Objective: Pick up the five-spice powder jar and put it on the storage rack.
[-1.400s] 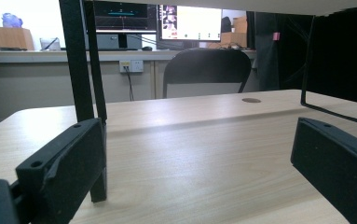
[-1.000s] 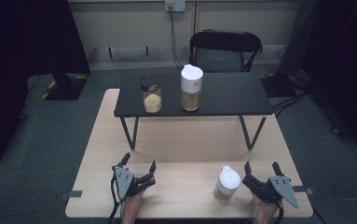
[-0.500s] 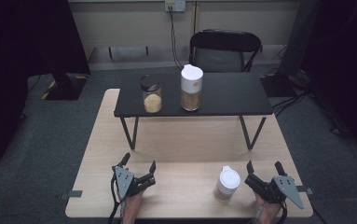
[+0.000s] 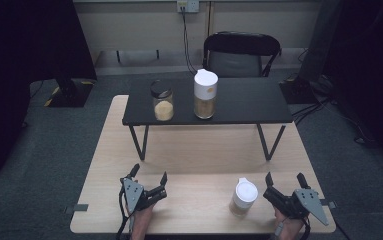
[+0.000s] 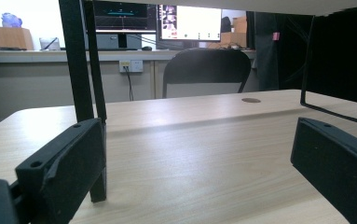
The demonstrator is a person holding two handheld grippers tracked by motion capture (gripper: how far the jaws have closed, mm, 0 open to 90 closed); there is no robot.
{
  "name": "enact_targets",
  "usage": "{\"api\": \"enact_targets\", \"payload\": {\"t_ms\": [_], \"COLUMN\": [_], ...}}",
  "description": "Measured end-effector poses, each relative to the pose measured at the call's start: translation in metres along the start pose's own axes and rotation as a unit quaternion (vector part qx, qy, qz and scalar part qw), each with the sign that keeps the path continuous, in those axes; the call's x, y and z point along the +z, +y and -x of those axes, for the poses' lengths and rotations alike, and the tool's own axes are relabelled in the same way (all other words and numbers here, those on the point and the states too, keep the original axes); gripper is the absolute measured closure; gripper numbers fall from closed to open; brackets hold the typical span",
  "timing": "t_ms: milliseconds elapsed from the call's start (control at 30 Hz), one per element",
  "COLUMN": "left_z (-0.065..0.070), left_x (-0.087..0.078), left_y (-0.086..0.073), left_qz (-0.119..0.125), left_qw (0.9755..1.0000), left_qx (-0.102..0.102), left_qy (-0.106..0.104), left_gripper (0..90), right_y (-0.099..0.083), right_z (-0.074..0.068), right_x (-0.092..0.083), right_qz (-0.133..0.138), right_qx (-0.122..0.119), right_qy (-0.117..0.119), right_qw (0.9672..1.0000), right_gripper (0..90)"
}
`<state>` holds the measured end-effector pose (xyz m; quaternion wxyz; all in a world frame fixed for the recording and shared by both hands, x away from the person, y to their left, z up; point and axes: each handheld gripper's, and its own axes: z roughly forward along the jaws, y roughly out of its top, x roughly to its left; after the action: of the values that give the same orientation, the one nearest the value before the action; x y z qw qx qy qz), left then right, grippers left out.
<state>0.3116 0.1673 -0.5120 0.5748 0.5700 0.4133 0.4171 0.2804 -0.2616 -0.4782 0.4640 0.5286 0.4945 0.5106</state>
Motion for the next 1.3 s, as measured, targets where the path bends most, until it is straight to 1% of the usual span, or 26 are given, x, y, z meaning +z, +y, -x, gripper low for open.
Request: {"api": "enact_targets", "payload": {"t_ms": [67, 133, 167, 233, 267, 333, 367, 433, 500, 533, 733, 900, 967, 1067, 1133, 1233, 1300], "left_z": [0.0, 0.0, 0.0, 0.0, 0.0, 0.0, 0.0, 0.0, 0.0, 0.0, 0.0, 0.0, 0.0, 0.0, 0.0, 0.0, 0.0], "left_x": [0.0, 0.0, 0.0, 0.0, 0.0, 0.0, 0.0, 0.0, 0.0, 0.0, 0.0, 0.0, 0.0, 0.0, 0.0, 0.0, 0.0], "left_y": [0.0, 0.0, 0.0, 0.0, 0.0, 0.0, 0.0, 0.0, 0.0, 0.0, 0.0, 0.0, 0.0, 0.0, 0.0, 0.0, 0.0], "left_qz": [0.0, 0.0, 0.0, 0.0, 0.0, 0.0, 0.0, 0.0, 0.0, 0.0, 0.0, 0.0, 0.0, 0.0, 0.0, 0.0, 0.0], "left_qw": [1.0, 1.0, 1.0, 1.0, 1.0, 1.0, 1.0, 1.0, 1.0, 1.0, 1.0, 1.0, 1.0, 1.0, 1.0, 1.0, 1.0], "left_qx": [0.0, 0.0, 0.0, 0.0, 0.0, 0.0, 0.0, 0.0, 0.0, 0.0, 0.0, 0.0, 0.0, 0.0, 0.0, 0.0, 0.0], "left_qy": [0.0, 0.0, 0.0, 0.0, 0.0, 0.0, 0.0, 0.0, 0.0, 0.0, 0.0, 0.0, 0.0, 0.001, 0.001, 0.001, 0.001], "left_gripper": [2.6, 2.6, 2.5, 2.5, 2.5, 2.5, 2.5, 2.5, 2.5, 2.5, 2.5, 2.5, 2.5, 2.6, 2.6, 2.7, 2.7], "right_y": [0.003, 0.006, 0.008, 0.011, 0.014, 0.017, 0.019, 0.022, 0.025, 0.027, 0.032, 0.035, 0.036, 0.038, 0.039, 0.041, 0.043], "right_z": [-0.001, -0.002, -0.003, -0.005, -0.006, -0.008, -0.008, -0.009, -0.012, -0.012, -0.015, -0.017, -0.017, -0.019, -0.02, -0.021, -0.023], "right_x": [-0.001, -0.002, -0.002, -0.003, -0.004, -0.006, -0.007, -0.008, -0.009, -0.01, -0.016, -0.02, -0.022, -0.025, -0.027, -0.03, -0.032], "right_qz": [0.0, 0.007, 0.005, 0.009, 0.008, 0.012, 0.015, 0.018, 0.019, 0.023, 0.025, 0.018, 0.021, 0.025, 0.028, 0.028, 0.031], "right_qx": [-0.002, 0.003, 0.003, 0.005, 0.003, 0.002, 0.004, 0.004, -0.006, -0.008, -0.002, -0.004, -0.001, -0.008, -0.004, -0.008, -0.006], "right_qy": [0.001, 0.004, 0.003, 0.009, 0.009, 0.011, 0.015, 0.038, 0.044, 0.048, 0.058, 0.054, 0.051, 0.047, 0.05, 0.054, 0.057], "right_qw": [1.0, 1.0, 1.0, 0.9999, 0.9999, 0.9999, 0.9998, 0.9991, 0.9988, 0.9986, 0.998, 0.9983, 0.9985, 0.9986, 0.9983, 0.9981, 0.9979], "right_gripper": [0.2, 0.2, 0.2, 0.2, 0.2, 0.2, 0.1, 0.0, 0.0, 0.0, 0.0, 0.0, 0.0, 0.0, 0.0, 0.0, 0.0]}}
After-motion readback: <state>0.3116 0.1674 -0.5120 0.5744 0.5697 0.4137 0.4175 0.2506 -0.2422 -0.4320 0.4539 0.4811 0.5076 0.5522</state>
